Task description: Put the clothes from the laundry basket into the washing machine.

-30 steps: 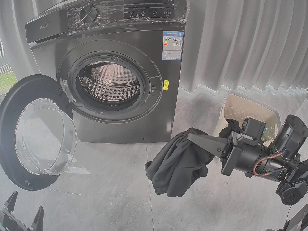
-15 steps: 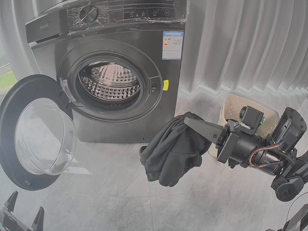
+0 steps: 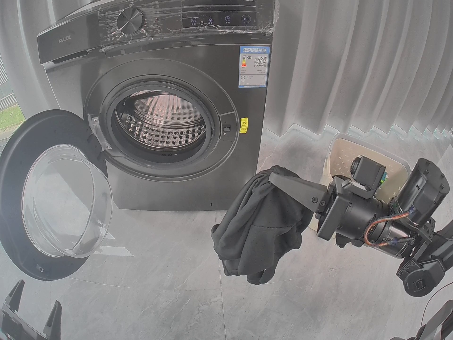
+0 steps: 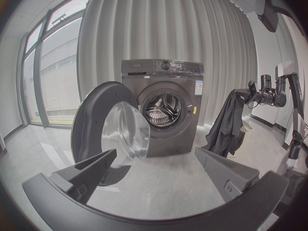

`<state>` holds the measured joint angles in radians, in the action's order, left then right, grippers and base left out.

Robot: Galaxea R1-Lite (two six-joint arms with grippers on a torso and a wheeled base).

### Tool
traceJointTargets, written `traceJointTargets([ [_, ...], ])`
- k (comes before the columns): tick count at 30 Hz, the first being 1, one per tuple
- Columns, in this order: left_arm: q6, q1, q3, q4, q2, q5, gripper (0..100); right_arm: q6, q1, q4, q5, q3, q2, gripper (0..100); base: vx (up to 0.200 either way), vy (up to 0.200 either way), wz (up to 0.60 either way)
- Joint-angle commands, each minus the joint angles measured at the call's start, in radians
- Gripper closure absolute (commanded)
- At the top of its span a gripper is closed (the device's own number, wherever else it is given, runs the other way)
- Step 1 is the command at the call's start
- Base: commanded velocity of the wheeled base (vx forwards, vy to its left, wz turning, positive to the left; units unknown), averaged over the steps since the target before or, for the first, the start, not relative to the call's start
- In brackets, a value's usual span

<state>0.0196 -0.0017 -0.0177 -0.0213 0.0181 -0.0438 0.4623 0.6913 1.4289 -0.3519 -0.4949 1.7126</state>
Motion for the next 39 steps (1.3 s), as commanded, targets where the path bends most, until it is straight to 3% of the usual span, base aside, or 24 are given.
traceJointTargets([
  [1,-0.009,0.016,-0.219,-0.111,0.036,-0.011,0,-0.002,-0.001,0.057,0.001,0.004,0.045,100,0.000,0.000,0.00],
  [3,-0.007,0.005,-0.263,-0.075,0.108,-0.033,0,-0.002,-0.001,0.081,0.004,-0.007,0.065,100,0.000,0.000,0.00],
  [5,0.000,-0.006,-0.254,-0.046,0.220,-0.125,0,-0.002,0.010,0.105,0.005,-0.021,0.087,100,0.000,0.000,0.00],
  [6,0.000,-0.006,-0.254,-0.046,0.220,-0.125,0,-0.002,0.010,0.105,0.005,-0.021,0.087,100,0.000,0.000,0.00],
  [7,-0.006,-0.020,-0.239,-0.052,0.299,-0.238,0,-0.002,0.010,0.105,0.005,-0.021,0.088,100,0.000,0.000,0.00],
  [9,-0.012,-0.020,-0.252,-0.068,0.388,-0.320,0,-0.002,0.010,0.105,0.005,-0.021,0.091,100,0.000,0.000,0.00],
  [11,-0.013,-0.023,-0.271,-0.109,0.467,-0.355,0,-0.002,0.004,0.102,0.005,-0.024,0.099,100,0.000,0.000,0.00],
  [16,-0.006,-0.086,-0.272,-0.229,0.648,-0.378,0,0.012,0.001,0.093,0.005,-0.036,0.099,100,0.000,0.000,0.00],
  [21,-0.003,-0.161,-0.268,-0.263,0.723,-0.375,0,0.038,0.008,0.093,0.010,-0.031,0.102,100,0.000,0.000,0.00],
  [23,-0.004,-0.215,-0.275,-0.267,0.777,-0.375,0,0.036,0.005,0.091,0.036,-0.037,0.114,100,0.000,0.000,0.00],
  [30,-0.013,-0.385,-0.285,-0.358,0.974,-0.361,0,0.036,0.013,0.097,0.036,-0.045,0.125,100,0.000,0.000,0.00],
  [39,-0.043,-0.445,-0.283,-0.528,1.198,-0.349,0,0.041,0.013,0.094,0.037,-0.082,0.124,100,0.000,0.000,0.00],
])
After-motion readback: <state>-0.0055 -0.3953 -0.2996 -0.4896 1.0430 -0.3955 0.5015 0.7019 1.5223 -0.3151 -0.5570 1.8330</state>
